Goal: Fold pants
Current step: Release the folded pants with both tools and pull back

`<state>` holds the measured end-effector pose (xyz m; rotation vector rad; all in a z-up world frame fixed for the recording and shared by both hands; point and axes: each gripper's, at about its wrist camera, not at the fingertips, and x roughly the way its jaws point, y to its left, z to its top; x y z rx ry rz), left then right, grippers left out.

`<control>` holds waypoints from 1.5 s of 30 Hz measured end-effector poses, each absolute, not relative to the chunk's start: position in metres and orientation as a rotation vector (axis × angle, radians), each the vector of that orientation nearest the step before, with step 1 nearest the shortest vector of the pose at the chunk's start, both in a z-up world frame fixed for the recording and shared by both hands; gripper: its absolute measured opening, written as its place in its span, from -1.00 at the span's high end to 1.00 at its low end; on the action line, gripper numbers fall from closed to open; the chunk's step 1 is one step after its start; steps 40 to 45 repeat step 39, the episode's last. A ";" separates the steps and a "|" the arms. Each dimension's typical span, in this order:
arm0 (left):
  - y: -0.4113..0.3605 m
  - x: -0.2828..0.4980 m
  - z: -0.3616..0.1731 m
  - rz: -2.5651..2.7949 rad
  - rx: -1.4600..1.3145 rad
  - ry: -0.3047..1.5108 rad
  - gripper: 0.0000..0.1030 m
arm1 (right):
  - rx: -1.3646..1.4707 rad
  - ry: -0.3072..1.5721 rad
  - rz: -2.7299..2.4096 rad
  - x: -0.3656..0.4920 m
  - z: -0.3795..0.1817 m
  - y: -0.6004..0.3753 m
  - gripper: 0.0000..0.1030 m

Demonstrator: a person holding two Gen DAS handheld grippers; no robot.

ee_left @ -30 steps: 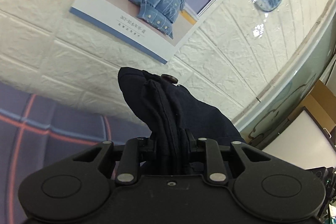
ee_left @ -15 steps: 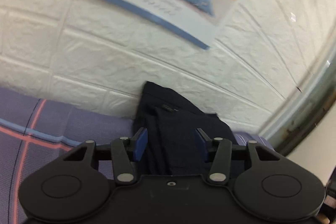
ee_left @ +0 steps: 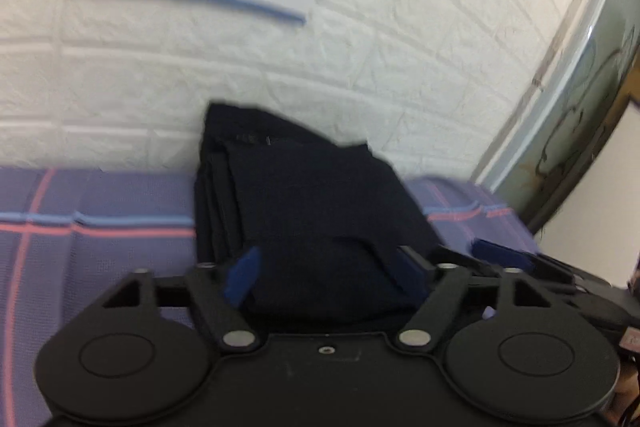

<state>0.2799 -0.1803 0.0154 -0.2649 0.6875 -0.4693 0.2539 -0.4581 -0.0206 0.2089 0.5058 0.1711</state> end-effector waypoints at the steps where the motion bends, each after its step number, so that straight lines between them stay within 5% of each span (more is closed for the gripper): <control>1: -0.176 0.274 0.028 -0.452 -0.277 0.666 -1.00 | 0.197 0.485 0.164 0.246 -0.008 -0.460 -1.00; 12: -0.155 0.175 0.099 -0.295 -0.200 0.677 -1.00 | 0.174 0.488 0.102 0.143 0.081 -0.470 -1.00; 22: -0.160 0.114 0.087 -0.254 -0.181 0.700 -1.00 | 0.169 0.575 0.138 0.094 0.070 -0.461 -1.00; 45: -0.170 0.107 0.090 -0.243 -0.160 0.688 -1.00 | 0.176 0.576 0.124 0.086 0.071 -0.461 -1.00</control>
